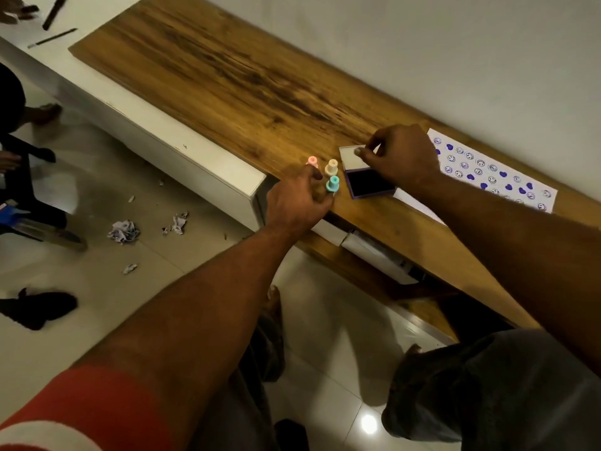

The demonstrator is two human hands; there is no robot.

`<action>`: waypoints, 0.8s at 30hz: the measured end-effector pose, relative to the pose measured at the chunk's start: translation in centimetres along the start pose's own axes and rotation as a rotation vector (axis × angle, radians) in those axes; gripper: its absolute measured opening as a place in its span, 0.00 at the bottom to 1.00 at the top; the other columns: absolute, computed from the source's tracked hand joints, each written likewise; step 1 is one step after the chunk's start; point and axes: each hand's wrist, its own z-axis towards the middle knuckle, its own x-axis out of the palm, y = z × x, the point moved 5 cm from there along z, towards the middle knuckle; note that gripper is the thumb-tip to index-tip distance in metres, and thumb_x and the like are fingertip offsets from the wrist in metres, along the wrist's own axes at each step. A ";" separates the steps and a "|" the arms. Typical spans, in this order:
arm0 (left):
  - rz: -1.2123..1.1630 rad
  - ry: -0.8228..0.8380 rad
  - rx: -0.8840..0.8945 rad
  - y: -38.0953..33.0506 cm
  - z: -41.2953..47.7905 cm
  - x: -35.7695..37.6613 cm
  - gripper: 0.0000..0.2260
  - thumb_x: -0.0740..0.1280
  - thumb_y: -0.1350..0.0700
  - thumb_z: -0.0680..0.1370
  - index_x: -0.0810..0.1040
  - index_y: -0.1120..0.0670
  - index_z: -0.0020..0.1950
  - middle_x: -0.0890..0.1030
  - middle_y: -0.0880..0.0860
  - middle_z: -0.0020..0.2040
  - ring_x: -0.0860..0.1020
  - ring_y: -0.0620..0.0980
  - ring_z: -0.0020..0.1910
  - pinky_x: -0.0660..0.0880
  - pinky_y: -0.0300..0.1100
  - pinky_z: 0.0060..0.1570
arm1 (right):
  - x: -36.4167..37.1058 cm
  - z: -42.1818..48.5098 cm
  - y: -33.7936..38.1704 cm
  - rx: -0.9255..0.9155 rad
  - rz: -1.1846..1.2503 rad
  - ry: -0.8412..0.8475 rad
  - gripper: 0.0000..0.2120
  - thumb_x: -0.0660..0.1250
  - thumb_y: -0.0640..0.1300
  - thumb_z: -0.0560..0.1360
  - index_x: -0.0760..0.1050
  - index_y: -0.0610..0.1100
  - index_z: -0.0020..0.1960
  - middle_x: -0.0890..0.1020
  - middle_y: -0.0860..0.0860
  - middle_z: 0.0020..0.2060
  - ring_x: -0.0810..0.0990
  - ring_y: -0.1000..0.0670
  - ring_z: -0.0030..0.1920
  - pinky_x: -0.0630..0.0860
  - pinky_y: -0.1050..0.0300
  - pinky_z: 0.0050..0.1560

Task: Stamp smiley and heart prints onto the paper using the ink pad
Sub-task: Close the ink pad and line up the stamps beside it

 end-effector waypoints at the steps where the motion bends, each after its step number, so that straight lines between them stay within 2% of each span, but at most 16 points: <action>1: -0.005 -0.007 0.003 -0.1 0.1 -0.3 0.25 0.68 0.30 0.74 0.77 0.44 0.63 0.74 0.41 0.34 0.76 0.42 0.35 0.74 0.42 0.40 | 0.3 0.7 -0.9 -0.012 0.025 0.065 0.18 0.71 0.62 0.76 0.84 0.51 0.58 0.86 0.51 0.48 0.83 0.49 0.48 0.73 0.57 0.41; 4: -0.017 -0.073 0.047 -1.6 -0.2 -1.1 0.25 0.68 0.28 0.73 0.73 0.43 0.60 0.71 0.40 0.31 0.71 0.37 0.30 0.67 0.37 0.30 | 0.8 2.2 -2.0 -0.061 0.036 0.206 0.24 0.75 0.56 0.75 0.79 0.49 0.67 0.83 0.50 0.61 0.80 0.45 0.61 0.74 0.55 0.53; 7: 0.013 -0.090 0.115 -3.1 -0.8 -0.8 0.29 0.69 0.27 0.72 0.72 0.47 0.60 0.74 0.42 0.37 0.72 0.41 0.31 0.66 0.37 0.29 | 1.4 3.2 -1.3 -0.154 -0.018 0.305 0.30 0.75 0.55 0.75 0.73 0.51 0.74 0.76 0.51 0.71 0.73 0.44 0.70 0.72 0.50 0.64; 10: 0.098 -0.097 0.195 -4.0 -1.0 -0.3 0.26 0.69 0.28 0.73 0.75 0.49 0.52 0.76 0.46 0.38 0.75 0.46 0.32 0.72 0.42 0.29 | 1.8 3.6 -0.7 -0.187 -0.048 0.331 0.30 0.76 0.53 0.74 0.73 0.52 0.74 0.78 0.52 0.70 0.75 0.46 0.68 0.74 0.52 0.62; 12: 0.133 -0.036 0.200 -4.3 -0.7 0.3 0.22 0.69 0.29 0.74 0.75 0.48 0.46 0.77 0.47 0.37 0.76 0.48 0.33 0.77 0.47 0.32 | 1.8 3.7 -0.6 -0.166 -0.038 0.322 0.30 0.78 0.52 0.73 0.74 0.52 0.74 0.79 0.52 0.69 0.77 0.46 0.67 0.75 0.51 0.63; 14: 0.158 0.027 0.182 -4.5 -0.6 1.0 0.20 0.68 0.31 0.77 0.75 0.48 0.45 0.77 0.48 0.37 0.77 0.48 0.35 0.79 0.49 0.36 | 1.9 3.7 -0.5 -0.158 -0.025 0.321 0.30 0.78 0.52 0.73 0.75 0.51 0.73 0.80 0.51 0.67 0.77 0.45 0.66 0.76 0.50 0.65; 20: 0.152 0.018 0.139 -4.4 -0.6 2.0 0.20 0.70 0.32 0.76 0.78 0.49 0.42 0.78 0.48 0.36 0.77 0.47 0.35 0.72 0.43 0.35 | 2.1 3.9 -0.4 -0.211 -0.041 0.346 0.29 0.78 0.51 0.73 0.76 0.48 0.72 0.78 0.45 0.65 0.76 0.42 0.64 0.74 0.50 0.62; 24: 0.136 0.026 0.112 -4.4 -0.5 2.1 0.20 0.69 0.31 0.76 0.77 0.47 0.41 0.78 0.48 0.35 0.77 0.47 0.35 0.72 0.43 0.35 | 1.6 3.7 -0.8 -0.253 -0.043 0.281 0.24 0.75 0.52 0.76 0.78 0.47 0.70 0.76 0.43 0.63 0.75 0.41 0.62 0.70 0.54 0.53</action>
